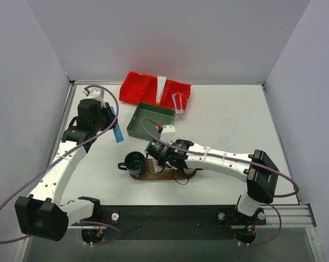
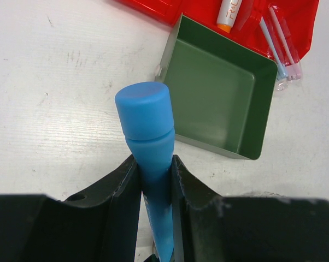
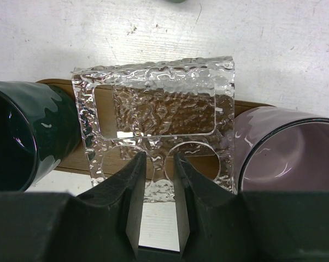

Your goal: Prepare toiletry sets of a toothbrush and toothpaste on the tray

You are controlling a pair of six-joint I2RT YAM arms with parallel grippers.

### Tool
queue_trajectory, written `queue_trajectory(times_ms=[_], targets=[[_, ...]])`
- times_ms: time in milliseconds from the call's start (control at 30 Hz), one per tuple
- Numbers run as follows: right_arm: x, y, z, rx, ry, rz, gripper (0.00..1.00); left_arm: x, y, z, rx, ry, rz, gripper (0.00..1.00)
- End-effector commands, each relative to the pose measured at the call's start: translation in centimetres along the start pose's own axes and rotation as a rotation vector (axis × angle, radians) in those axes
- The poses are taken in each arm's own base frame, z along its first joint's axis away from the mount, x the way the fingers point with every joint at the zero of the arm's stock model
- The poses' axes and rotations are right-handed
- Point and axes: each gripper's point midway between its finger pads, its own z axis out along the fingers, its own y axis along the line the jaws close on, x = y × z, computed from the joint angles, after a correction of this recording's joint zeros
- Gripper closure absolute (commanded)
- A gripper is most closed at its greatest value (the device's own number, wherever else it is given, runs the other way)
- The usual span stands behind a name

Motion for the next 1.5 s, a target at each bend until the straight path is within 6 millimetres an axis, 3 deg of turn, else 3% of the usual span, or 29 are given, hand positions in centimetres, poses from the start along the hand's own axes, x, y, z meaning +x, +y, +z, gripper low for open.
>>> queue_trajectory(times_ms=[0,233,567,833,1467], targets=[[0.5,-0.5,0.3,0.034,0.026,0.001,0.79,-2.0,-0.7,-0.1,0.034,-0.072,-0.001,1.00],[0.8,0.1,0.2,0.018,0.039,0.011,0.92,-2.0,-0.8,-0.2,0.039,-0.073,-0.002,1.00],[1.4,0.5,-0.2,0.027,0.049,0.014,1.00,-2.1,-1.0,-0.4,0.047,-0.076,-0.005,1.00],[1.7,0.7,-1.3,0.024,0.044,0.020,1.00,-2.1,-0.9,-0.5,0.048,-0.081,-0.008,1.00],[2.7,1.2,-1.8,0.046,0.056,0.010,1.00,-2.4,-1.1,-0.8,0.054,-0.092,-0.011,1.00]])
